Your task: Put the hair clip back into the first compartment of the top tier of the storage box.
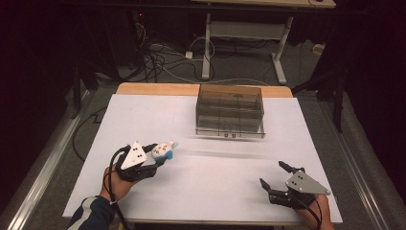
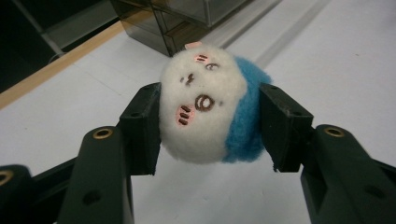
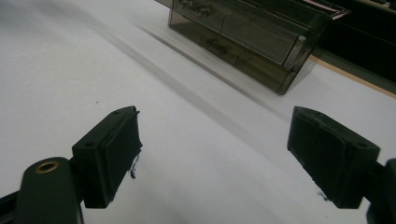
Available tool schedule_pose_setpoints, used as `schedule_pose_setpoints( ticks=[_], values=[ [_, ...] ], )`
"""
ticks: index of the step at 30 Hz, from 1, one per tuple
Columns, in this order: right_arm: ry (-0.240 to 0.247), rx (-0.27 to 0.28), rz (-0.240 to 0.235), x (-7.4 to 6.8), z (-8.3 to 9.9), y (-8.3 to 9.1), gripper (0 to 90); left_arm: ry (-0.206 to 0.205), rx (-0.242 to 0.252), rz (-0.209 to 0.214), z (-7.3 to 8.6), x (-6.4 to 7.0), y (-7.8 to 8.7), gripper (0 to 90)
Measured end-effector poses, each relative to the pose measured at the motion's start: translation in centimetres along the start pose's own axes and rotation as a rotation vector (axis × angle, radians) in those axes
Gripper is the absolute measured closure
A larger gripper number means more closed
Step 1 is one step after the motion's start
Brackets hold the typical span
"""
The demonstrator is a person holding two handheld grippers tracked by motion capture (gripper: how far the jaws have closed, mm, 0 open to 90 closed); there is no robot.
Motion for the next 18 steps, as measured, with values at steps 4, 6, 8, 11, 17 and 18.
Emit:
schedule_pose_setpoints(
  ticks=[4,6,8,11,17,18],
  values=[
    [0.003,0.000,0.002,0.0,0.0,0.0,17.5,-0.008,0.007,0.006,-0.6,0.1,-0.3,43.9],
    [0.003,0.000,0.002,0.0,0.0,0.0,17.5,-0.012,0.010,0.007,-0.8,0.1,-0.4,43.9],
    [0.005,-0.002,0.000,0.0,0.0,0.0,17.5,-0.014,0.013,0.009,-1.1,0.1,-0.6,43.9],
    [0.007,-0.002,0.000,-0.1,0.0,-0.1,17.5,-0.017,0.021,0.014,-1.5,0.1,-0.8,43.9],
    [0.010,-0.005,-0.001,-0.1,0.1,-0.1,17.5,-0.022,0.035,0.023,-2.5,0.1,-1.4,43.9],
    [0.011,-0.004,-0.002,-0.1,0.1,-0.1,17.5,-0.023,0.036,0.025,-2.6,0.1,-1.4,43.9]
  ],
)
Point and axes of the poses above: each handheld gripper's, and its own axes: y roughly backward along the jaws, z roughly out of its underside, x roughly to its right, the point moved 6 cm from there along -y, roughly forward along the jaws, and after that the axes turned 8 degrees about z, right-handed, at the moved point
